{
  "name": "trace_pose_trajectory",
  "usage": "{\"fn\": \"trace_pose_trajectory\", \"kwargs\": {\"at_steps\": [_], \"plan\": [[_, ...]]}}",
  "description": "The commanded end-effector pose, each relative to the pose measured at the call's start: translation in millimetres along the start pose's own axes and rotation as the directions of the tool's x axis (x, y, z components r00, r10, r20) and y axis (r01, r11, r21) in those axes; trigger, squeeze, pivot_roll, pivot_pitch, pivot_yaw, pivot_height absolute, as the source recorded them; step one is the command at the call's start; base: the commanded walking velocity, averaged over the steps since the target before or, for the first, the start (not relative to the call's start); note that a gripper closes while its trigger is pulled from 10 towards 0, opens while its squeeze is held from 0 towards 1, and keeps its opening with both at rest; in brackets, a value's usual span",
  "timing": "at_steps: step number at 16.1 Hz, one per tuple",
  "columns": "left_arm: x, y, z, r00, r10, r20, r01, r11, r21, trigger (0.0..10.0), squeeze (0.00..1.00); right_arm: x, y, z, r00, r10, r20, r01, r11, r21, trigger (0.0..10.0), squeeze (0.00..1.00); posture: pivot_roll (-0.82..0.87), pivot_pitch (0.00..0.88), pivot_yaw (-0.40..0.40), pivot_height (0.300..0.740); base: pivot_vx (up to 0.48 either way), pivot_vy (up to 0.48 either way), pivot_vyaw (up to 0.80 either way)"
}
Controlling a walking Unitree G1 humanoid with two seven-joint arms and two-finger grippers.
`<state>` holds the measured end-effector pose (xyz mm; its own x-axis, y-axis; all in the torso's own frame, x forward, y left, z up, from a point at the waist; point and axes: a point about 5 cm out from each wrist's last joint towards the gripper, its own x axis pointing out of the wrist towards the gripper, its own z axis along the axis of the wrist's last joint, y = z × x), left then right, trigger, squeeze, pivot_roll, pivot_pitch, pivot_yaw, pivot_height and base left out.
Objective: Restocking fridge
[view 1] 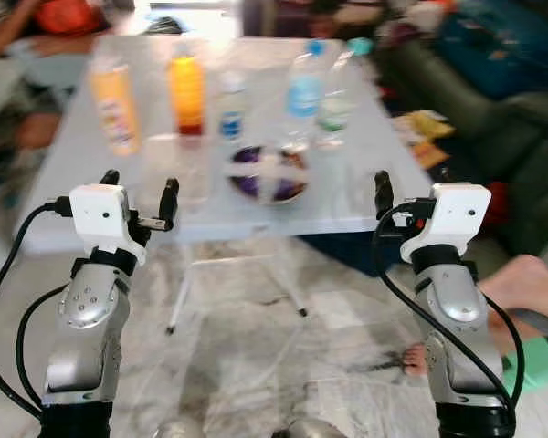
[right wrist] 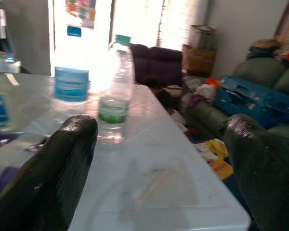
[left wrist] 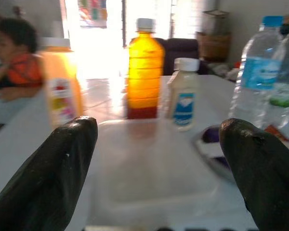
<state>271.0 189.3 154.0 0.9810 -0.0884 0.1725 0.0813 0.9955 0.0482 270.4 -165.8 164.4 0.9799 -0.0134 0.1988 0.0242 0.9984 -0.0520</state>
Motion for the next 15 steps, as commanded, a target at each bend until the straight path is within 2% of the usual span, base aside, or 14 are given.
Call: {"fn": "trace_pose_trajectory", "kwargs": {"at_steps": [1, 3, 4, 6, 10, 11, 15], "plan": [[2.6, -3.4, 0.2, 1.000, -0.019, 0.007, 0.019, 1.000, -0.014, 10.0, 0.00, 0.7, 2.3, 1.2, 1.000, 0.009, 0.010, -0.009, 1.000, -0.004, 10.0, 0.00, -0.01, 0.002, -0.071, 0.740, 0.431, 0.000, -0.80], [3.6, -6.4, -2.6, 1.000, -0.029, -0.006, 0.028, 0.998, -0.062, 10.0, 0.00, 0.9, 2.4, 1.6, 1.000, 0.010, 0.012, -0.010, 1.000, -0.004, 10.0, 0.00, -0.02, 0.004, -0.067, 0.740, 0.411, 0.137, -0.80], [4.3, -6.6, -2.7, 1.000, -0.026, -0.003, 0.026, 0.998, -0.062, 10.0, 0.00, 1.0, 1.6, 1.7, 1.000, 0.009, 0.013, -0.009, 1.000, -0.005, 10.0, 0.00, -0.02, 0.006, -0.066, 0.740, 0.330, 0.349, -0.47], [5.5, -6.1, -3.9, 1.000, -0.024, -0.007, 0.023, 0.997, -0.070, 10.0, 0.00, -0.2, -0.1, 1.2, 1.000, 0.004, 0.011, -0.004, 1.000, -0.012, 10.0, 0.00, -0.03, 0.006, -0.066, 0.740, 0.281, 0.390, 0.00], [9.1, -3.7, 1.4, 1.000, -0.014, 0.024, 0.015, 0.999, -0.049, 10.0, 0.00, -2.3, 3.1, 0.6, 1.000, 0.017, 0.008, -0.017, 1.000, -0.018, 10.0, 0.00, -0.03, 0.009, -0.069, 0.740, 0.000, 0.429, 0.00], [8.6, -2.6, 2.7, 0.999, -0.004, 0.035, 0.005, 1.000, -0.021, 10.0, 0.00, -2.6, 3.1, 0.2, 1.000, 0.019, 0.007, -0.019, 1.000, -0.018, 10.0, 0.00, -0.03, 0.011, -0.069, 0.740, 0.000, 0.000, 0.00], [5.4, -2.2, -0.8, 1.000, -0.008, 0.021, 0.009, 1.000, -0.021, 10.0, 0.00, -4.6, 5.0, -2.9, 1.000, 0.021, -0.004, -0.021, 1.000, -0.014, 10.0, 0.00, -0.03, 0.018, -0.071, 0.740, 0.000, 0.000, 0.00]]}}
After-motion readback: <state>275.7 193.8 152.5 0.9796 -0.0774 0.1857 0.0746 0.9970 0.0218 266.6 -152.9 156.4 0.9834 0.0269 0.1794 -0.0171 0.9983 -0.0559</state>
